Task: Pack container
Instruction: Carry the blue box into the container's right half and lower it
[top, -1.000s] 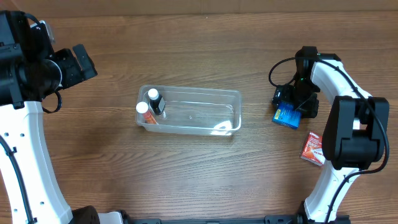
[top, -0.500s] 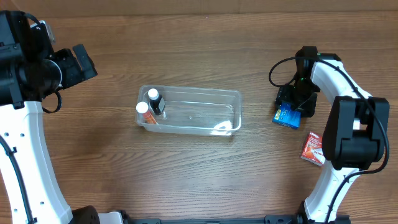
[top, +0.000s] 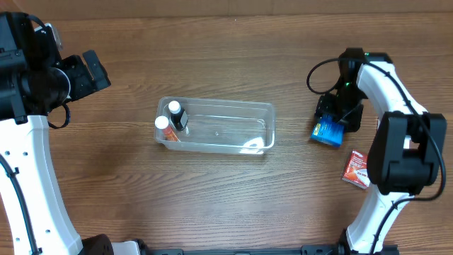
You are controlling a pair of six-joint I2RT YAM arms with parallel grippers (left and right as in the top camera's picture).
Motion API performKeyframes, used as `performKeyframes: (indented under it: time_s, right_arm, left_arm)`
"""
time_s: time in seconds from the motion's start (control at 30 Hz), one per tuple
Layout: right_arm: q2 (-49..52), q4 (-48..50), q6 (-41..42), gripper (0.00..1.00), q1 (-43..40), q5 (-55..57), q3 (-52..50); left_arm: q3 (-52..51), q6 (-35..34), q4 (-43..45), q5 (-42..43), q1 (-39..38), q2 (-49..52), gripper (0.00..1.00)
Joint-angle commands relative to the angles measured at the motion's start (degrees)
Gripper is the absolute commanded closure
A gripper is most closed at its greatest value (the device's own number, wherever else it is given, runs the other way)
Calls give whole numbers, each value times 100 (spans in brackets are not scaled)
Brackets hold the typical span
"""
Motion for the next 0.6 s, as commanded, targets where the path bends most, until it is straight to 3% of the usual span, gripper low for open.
performKeyframes:
  time_s: [0.0,0.3,0.57]
  right_arm:
    - [-1003,-192,4,36,293,-92,455]
    - [-2920,15,278,36,1956,-173,503]
    - [-2820,527,765,36,3342,-170,153]
  left_arm:
    - [-31,157,37,101,24,55,0]
    - [-31,157,33,101,24,55,0]
    - [-31,162,-7,98,24,55,0]
